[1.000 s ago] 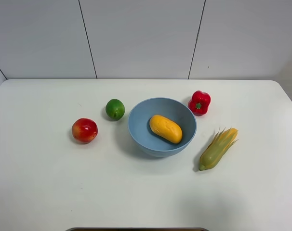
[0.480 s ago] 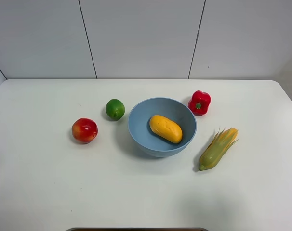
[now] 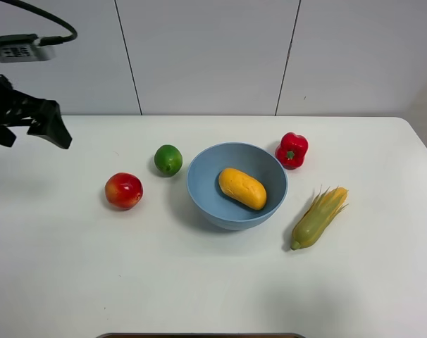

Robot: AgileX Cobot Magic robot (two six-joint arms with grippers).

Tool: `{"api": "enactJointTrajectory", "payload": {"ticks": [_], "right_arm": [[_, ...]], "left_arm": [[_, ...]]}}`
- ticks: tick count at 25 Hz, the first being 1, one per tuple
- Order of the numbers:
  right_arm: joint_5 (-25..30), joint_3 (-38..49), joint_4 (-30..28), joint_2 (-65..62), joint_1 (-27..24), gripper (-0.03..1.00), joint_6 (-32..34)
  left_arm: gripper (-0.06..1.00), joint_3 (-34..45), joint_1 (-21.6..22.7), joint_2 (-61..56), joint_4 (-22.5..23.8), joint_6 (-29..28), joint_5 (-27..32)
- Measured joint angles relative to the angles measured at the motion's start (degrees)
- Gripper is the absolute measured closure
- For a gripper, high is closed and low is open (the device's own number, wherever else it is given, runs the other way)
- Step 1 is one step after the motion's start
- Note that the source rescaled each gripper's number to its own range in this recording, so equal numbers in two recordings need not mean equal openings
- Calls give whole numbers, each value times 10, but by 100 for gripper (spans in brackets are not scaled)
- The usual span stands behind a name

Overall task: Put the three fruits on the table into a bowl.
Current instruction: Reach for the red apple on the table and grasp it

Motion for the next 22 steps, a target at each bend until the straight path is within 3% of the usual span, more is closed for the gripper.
{"api": "enactJointTrajectory", "payload": {"ticks": [11,22], "right_arm": [[0,0,0,0,0,22,0],[0,0,0,0,0,22,0]], "left_arm": [[-5,-45,-111,124,11,-88,-68],[-5,-45,-151,199,51,-156,-92]]}}
